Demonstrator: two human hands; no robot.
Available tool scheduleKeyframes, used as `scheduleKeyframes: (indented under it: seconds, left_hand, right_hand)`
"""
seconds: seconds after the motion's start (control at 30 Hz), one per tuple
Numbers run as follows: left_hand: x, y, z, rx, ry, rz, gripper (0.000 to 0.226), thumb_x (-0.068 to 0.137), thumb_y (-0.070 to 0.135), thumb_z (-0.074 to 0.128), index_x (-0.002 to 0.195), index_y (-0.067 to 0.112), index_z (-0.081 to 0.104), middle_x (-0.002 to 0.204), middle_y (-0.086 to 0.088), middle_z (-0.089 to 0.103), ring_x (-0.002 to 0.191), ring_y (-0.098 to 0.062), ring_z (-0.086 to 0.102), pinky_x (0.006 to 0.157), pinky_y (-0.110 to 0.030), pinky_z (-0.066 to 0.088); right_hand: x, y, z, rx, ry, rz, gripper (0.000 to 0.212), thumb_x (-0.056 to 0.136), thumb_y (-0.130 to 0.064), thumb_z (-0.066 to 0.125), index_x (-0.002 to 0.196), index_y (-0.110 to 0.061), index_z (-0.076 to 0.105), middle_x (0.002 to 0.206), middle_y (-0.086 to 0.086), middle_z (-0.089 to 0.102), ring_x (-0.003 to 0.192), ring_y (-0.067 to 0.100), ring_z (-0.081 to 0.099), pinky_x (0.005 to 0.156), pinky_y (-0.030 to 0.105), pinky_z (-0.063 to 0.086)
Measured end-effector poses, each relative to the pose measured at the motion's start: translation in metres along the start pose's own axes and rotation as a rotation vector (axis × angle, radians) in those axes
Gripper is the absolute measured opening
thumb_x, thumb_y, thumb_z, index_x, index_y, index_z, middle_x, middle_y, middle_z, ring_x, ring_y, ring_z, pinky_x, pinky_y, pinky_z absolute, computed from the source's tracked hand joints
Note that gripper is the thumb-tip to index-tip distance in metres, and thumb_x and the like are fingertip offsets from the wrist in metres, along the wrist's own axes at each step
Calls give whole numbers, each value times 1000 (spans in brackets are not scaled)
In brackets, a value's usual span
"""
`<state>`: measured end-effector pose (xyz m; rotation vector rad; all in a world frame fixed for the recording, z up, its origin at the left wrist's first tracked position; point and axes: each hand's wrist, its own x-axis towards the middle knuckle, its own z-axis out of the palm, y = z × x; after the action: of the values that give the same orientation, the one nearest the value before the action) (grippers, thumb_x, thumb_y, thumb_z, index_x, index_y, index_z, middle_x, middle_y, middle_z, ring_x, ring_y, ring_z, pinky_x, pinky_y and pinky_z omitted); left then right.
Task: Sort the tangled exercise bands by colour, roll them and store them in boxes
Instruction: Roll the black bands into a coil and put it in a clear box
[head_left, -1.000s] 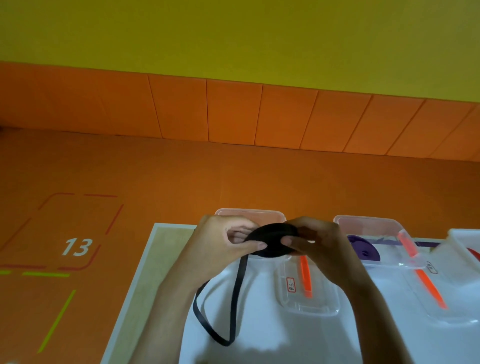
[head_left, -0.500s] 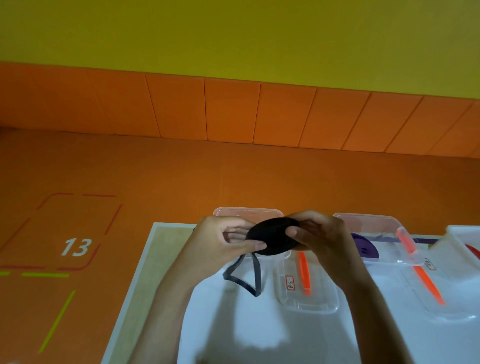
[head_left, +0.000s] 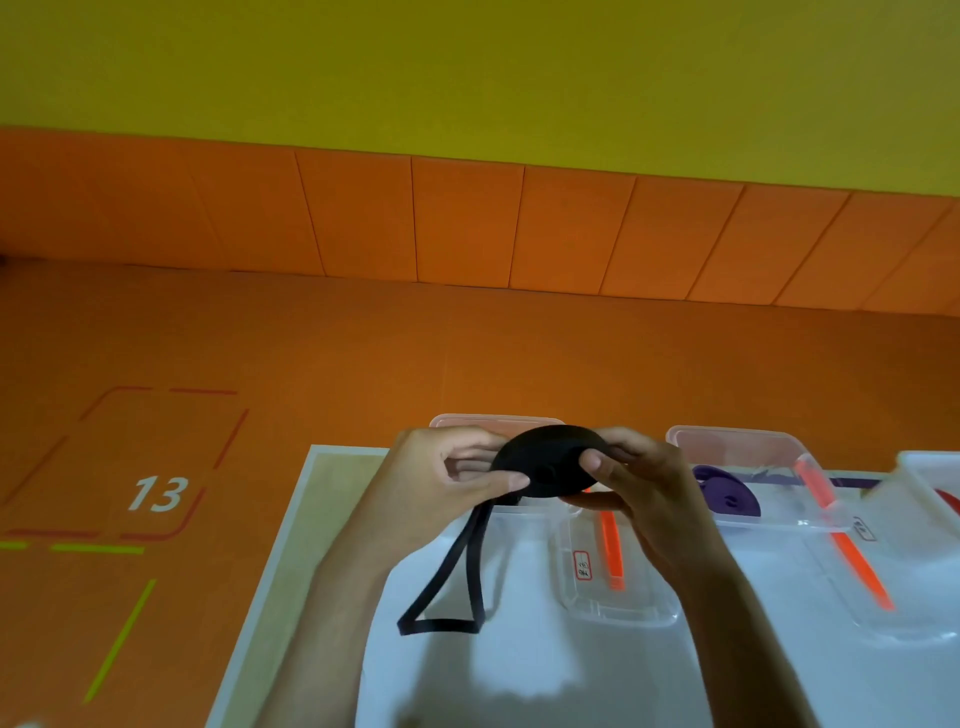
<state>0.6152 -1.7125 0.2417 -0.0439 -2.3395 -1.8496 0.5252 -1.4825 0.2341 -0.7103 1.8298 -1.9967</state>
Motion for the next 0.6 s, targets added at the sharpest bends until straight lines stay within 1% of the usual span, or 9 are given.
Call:
scheduleKeyframes:
  seconds: [0.03,0.1,0.13,0.2,0.27,0.37,0.43,0.53,0.6]
  left_hand:
    - [-1,0,-2,4,9,3,23,87,20,87,109,28,83,105,12,82,102,-8,79,90,-19,59]
    - [-3,0,-6,48,7,2,21,87,21,87,106,31,84,103,14,82,100,-6,78,88,-17,59]
    - [-3,-1,-7,68,5,-3,21,87,22,87,106,31,84,102,15,82,99,-5,78,88,-17,59]
    - [-4,0,-7,72,7,-8,21,87,21,88,105,30,84,102,15,82,99,-5,78,88,-18,60]
    - [-4,2,-2,10,8,-9,23,87,19,87,107,29,84,103,12,82,101,-7,78,89,-18,59]
    - [-3,4,2,-52,12,-9,26,86,18,89,107,32,83,104,10,83,102,-10,79,89,-19,59]
    - [-3,3,0,-40,20,-15,24,86,18,89,105,32,83,103,9,83,100,-10,79,89,-21,60]
    - [-4,-1,-4,34,18,-39,21,85,17,88,102,29,84,100,12,83,97,-8,79,89,-25,62]
    - [-5,-2,-2,124,2,-53,18,85,19,88,99,29,84,96,16,82,94,-4,79,88,-27,62]
  right_hand:
    - [0,2,1,18,-5,13,37,85,-49,80,107,-19,77,112,14,76,109,35,74,81,43,65]
    - [0,2,2,-40,-52,27,29,88,-46,78,107,-24,77,113,8,76,111,31,73,84,43,64]
    - [0,2,3,-136,-76,19,21,90,-40,76,107,-28,76,113,1,76,110,27,74,84,39,64]
    - [3,0,3,-288,-99,-35,18,91,-31,74,109,-35,73,109,-9,77,106,21,75,81,29,63]
    - [3,-1,3,-216,-67,-57,12,92,-29,78,104,-30,76,104,-2,78,100,24,76,77,28,63]
    - [2,0,5,-14,14,-35,20,89,-33,78,103,-18,77,106,14,76,102,33,76,80,38,65]
    - [1,2,5,30,-9,-10,22,90,-33,75,104,-16,76,109,16,75,105,36,74,82,37,64]
    - [1,2,3,-151,-98,-29,15,91,-28,73,106,-26,75,110,0,77,108,23,74,83,25,60]
    - [3,-2,2,-339,-135,-67,26,89,-28,73,113,-36,70,110,-18,75,108,8,72,84,17,57]
